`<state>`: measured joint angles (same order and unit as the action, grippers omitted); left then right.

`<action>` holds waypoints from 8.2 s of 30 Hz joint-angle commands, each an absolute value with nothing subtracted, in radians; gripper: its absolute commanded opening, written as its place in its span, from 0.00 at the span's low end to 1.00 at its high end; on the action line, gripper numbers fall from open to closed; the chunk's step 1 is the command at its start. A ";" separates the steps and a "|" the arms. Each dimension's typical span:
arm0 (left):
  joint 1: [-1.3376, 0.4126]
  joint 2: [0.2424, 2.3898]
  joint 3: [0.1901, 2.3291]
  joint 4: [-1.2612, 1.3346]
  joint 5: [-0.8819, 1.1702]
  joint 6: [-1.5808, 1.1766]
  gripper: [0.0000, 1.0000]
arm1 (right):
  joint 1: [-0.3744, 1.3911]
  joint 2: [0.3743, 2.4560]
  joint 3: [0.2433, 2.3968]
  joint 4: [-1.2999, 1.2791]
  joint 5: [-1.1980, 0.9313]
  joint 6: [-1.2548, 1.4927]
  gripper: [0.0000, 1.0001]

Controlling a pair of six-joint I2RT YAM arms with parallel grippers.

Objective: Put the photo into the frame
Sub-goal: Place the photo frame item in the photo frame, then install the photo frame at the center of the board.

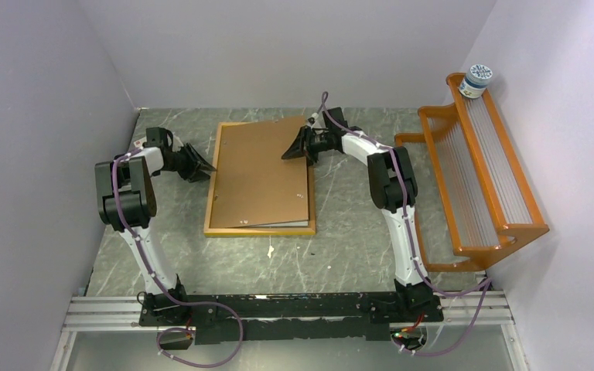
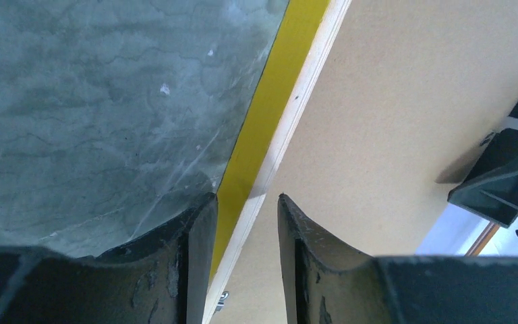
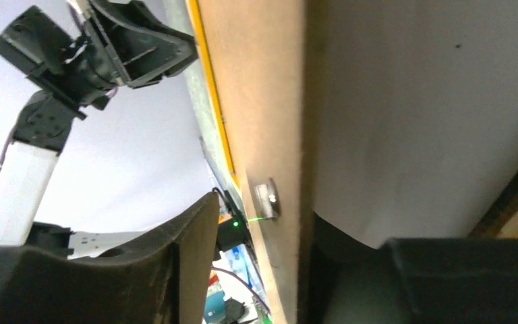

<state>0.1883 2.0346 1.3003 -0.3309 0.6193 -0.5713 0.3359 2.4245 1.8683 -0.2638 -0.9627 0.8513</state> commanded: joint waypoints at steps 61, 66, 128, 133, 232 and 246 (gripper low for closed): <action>0.164 2.046 1.444 -0.565 0.597 -0.511 0.70 | 0.371 2.194 1.977 -0.900 -0.197 0.329 0.98; 0.155 2.026 1.414 -0.596 0.565 -0.490 0.67 | 0.421 2.131 1.851 -0.876 -0.161 0.299 0.97; 0.105 2.007 1.329 -0.623 0.512 -0.474 0.58 | 0.570 2.123 1.611 -0.824 0.078 0.382 0.37; 0.093 1.994 1.314 -0.617 0.514 -0.485 0.58 | 0.566 2.093 1.562 -0.796 0.035 0.388 0.33; -0.048 1.753 1.019 -0.615 0.422 -0.535 0.09 | 0.806 2.260 1.555 0.127 -0.322 1.043 0.37; -0.043 1.654 1.166 -0.661 0.384 -0.550 0.33 | 0.712 1.866 1.535 -0.259 -0.015 0.778 0.53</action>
<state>-0.0429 1.7000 1.1057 -0.6540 0.4236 -0.5423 0.7628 1.9656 1.5097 -0.1150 -0.1730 0.8963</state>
